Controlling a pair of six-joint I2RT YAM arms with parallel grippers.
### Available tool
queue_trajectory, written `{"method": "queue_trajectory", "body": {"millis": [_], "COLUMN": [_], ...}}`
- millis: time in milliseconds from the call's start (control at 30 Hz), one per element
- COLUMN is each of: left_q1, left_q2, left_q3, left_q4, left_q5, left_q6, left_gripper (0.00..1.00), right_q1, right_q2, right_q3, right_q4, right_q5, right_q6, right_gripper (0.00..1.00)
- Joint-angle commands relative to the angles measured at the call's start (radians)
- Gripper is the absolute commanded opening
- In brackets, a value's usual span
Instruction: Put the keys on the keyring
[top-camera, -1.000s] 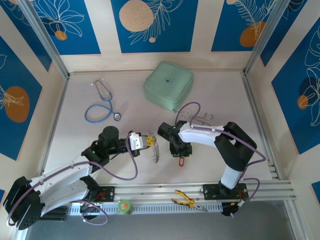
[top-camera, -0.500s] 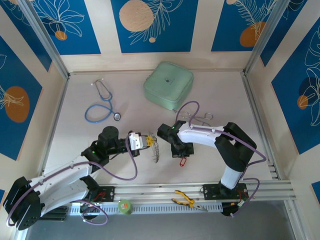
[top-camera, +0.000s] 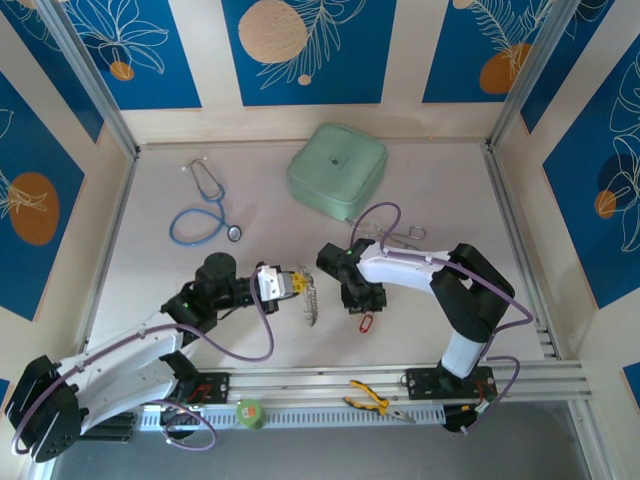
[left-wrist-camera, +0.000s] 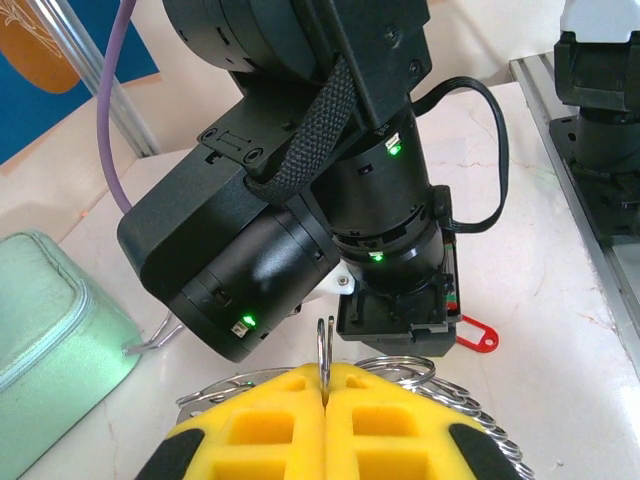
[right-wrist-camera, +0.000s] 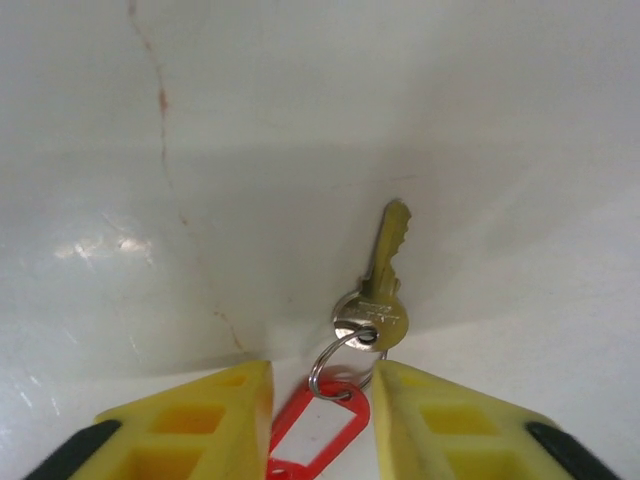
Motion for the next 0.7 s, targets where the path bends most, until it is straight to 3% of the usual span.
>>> {"method": "queue_trajectory", "body": {"millis": [0,367,667], "left_q1": [-0.006,-0.006,-0.006], "left_q2": [-0.019,-0.019,-0.026], "left_q3": [0.033,0.032,0.030], "left_q4": [0.014,0.015,0.008], "left_q5": [0.004,0.006,0.003], "left_q6": [0.023,0.027,0.028], "left_gripper": [0.00,0.00,0.00], "right_q1": [-0.004,-0.004,-0.007], "right_q2": [-0.006,0.011,0.033], "right_q3": [-0.013,-0.020,-0.031], "right_q4": [-0.025,-0.033,-0.036], "right_q5": [-0.008,-0.026,-0.018], "right_q6": [-0.001,-0.004,-0.003], "right_gripper": [0.25,0.34,0.23]}}
